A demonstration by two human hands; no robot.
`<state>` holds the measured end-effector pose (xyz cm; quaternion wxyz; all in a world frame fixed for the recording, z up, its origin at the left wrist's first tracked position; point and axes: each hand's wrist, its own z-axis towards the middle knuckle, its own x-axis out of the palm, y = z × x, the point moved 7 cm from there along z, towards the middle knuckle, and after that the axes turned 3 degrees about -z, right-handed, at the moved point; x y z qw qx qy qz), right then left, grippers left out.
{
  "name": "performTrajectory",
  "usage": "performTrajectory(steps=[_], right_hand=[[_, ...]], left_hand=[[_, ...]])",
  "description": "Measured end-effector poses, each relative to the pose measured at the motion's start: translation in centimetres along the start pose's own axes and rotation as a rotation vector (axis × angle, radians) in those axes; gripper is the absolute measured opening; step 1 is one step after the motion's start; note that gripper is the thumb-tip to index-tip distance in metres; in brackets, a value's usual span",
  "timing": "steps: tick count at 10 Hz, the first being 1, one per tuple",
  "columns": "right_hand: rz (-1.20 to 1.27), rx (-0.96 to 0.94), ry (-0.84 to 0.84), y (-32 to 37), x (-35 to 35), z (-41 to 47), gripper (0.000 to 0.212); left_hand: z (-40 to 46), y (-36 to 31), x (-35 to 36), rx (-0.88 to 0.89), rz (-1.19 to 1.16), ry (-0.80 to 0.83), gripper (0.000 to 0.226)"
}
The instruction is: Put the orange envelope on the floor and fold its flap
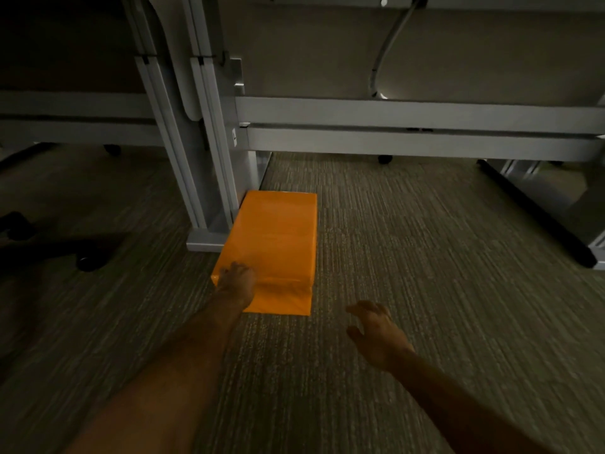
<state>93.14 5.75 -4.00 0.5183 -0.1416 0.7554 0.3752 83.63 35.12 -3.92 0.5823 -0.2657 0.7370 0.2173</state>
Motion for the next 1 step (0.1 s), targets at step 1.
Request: performTrajectory(steps=[1], right_hand=[[0.008, 0.01, -0.039, -0.38, -3.01, -2.0, 0.047]], left_hand=[[-2.63, 0.5, 0.21, 0.065, -0.138, 0.177, 0.078]])
